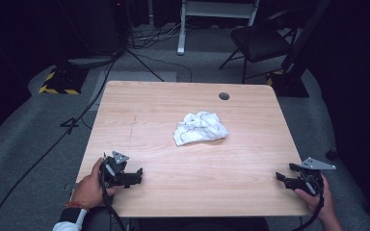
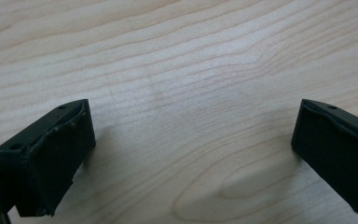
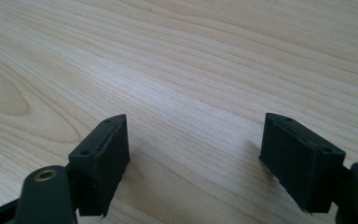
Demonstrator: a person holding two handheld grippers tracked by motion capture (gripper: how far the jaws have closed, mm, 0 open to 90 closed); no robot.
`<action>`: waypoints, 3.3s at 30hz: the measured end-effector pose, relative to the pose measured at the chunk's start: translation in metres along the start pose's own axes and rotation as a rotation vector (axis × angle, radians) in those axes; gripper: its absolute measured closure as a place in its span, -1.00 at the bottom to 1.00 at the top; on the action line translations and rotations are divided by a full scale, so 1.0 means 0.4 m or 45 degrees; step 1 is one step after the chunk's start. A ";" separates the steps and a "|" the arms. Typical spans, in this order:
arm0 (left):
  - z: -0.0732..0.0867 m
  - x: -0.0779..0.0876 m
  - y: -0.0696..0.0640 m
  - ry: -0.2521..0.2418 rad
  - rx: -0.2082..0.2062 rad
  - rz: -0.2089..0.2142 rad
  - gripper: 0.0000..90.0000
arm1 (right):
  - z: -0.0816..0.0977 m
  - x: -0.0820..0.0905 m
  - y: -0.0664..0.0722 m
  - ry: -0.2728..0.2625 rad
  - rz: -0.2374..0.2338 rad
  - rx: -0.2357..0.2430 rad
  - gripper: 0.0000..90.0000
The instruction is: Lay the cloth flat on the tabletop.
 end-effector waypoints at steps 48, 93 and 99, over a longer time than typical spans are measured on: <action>-0.103 -0.108 -0.074 0.013 -0.388 0.387 -0.99 | -0.483 -0.339 0.269 -0.089 -0.203 0.308 0.10; -0.351 -0.300 -0.239 -0.084 -0.394 0.468 -0.21 | -0.460 -0.374 0.351 -0.075 -0.285 0.356 0.09; -0.341 -0.284 -0.249 -0.070 -0.501 0.522 0.51 | -0.451 -0.426 0.380 -0.013 -0.274 0.392 0.57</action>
Point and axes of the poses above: each handheld gripper's, and its own axes: x roughly backward along the jaws, z roughly out of its underside, y roughly to its left, the point moved 10 cm from there along -x, roughly forward along the jaws, and after that the axes turned 5 degrees about -y, right-handed, at the moved point
